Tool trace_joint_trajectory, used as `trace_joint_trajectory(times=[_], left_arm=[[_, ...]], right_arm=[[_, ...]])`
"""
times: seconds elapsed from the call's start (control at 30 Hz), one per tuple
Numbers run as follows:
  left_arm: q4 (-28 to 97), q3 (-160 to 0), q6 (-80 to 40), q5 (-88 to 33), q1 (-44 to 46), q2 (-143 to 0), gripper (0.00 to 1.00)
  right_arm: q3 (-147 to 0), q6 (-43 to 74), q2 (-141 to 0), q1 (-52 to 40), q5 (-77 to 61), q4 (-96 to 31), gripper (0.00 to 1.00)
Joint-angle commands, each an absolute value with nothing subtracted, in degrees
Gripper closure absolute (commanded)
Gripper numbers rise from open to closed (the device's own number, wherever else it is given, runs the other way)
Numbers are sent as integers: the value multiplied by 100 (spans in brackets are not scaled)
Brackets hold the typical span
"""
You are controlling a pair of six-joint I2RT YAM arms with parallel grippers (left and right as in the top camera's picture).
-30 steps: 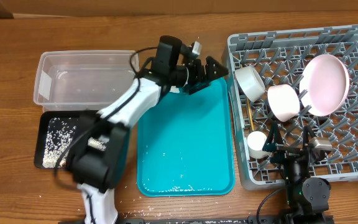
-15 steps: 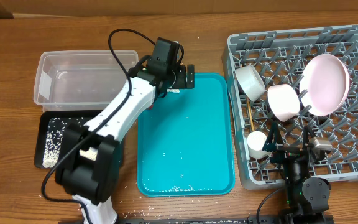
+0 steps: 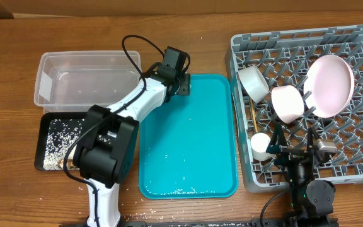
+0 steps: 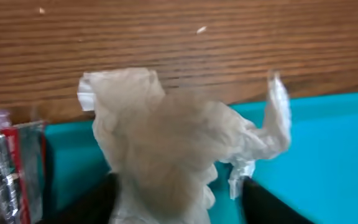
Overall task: Sort waste into correct bins and load items into the dishwasher
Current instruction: 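Move left gripper to the red wrapper on the teal tray and grasp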
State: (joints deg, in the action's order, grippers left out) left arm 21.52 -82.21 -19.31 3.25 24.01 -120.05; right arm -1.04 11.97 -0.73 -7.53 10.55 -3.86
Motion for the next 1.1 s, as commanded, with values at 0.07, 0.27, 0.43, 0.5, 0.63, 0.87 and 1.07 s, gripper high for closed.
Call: trace_joint_trajectory(times=[0.07, 0.27, 0.43, 0.5, 0.63, 0.87, 1.07], left_arm=[[2351, -8451, -1883, -143, 2438, -11924, 96], [3728, -9369, -1887, -1002, 2340, -11257, 96], [5078, -9778, -2220, 126, 2198, -10523, 96], [5531, -9778, -2344, 611, 2064, -10294, 96], [6176, -9769, -2670, 1249, 1669, -10202, 96], [5940, -9734, -2613, 1160, 950, -10501, 3], [5612, -9808, -1966, -436, 1122, -10484, 0]], right_arm=[[-45, 1201, -27, -727, 1087, -353, 0], [-45, 1201, -27, -727, 1090, -353, 0], [-45, 1201, -27, -727, 1087, -353, 0], [-47, 1201, -27, -727, 1090, -353, 0], [-47, 1201, -27, -727, 1087, -353, 0], [-45, 1201, -27, -727, 1087, -353, 0], [-47, 1201, -27, -727, 1090, -353, 0]])
